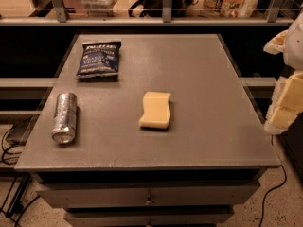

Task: Pick sponge

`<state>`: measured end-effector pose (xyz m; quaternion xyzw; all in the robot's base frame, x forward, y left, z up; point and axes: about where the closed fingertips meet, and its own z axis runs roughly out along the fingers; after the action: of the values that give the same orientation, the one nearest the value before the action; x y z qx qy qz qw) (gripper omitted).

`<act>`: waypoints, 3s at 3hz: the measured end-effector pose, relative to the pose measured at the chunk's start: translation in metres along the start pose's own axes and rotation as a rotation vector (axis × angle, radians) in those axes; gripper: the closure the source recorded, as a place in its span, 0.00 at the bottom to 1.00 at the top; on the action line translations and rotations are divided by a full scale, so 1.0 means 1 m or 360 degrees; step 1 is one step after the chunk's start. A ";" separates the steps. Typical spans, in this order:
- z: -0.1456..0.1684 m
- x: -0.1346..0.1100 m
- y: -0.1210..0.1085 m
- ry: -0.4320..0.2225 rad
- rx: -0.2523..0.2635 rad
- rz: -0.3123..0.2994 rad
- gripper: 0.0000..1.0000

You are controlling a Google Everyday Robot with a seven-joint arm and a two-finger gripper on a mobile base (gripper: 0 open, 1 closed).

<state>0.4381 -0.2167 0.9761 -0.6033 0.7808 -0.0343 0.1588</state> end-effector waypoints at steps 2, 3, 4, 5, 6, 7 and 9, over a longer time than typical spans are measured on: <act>0.000 0.000 -0.001 -0.0038 -0.0009 -0.0034 0.00; 0.002 -0.007 -0.004 -0.0197 -0.0047 -0.0136 0.00; 0.014 -0.031 -0.004 -0.0466 -0.0093 -0.0272 0.00; 0.026 -0.069 0.000 -0.0678 -0.0070 -0.0303 0.00; 0.026 -0.078 -0.004 -0.0714 -0.0035 -0.0298 0.00; 0.032 -0.087 0.001 -0.0729 -0.0073 -0.0299 0.00; 0.066 -0.134 0.023 -0.0789 -0.0237 -0.0285 0.00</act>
Offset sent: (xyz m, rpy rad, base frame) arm 0.0011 -0.0025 -0.0044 0.0443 0.0149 0.0704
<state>0.4652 -0.0736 0.9356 -0.6700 0.6619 0.1581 0.2967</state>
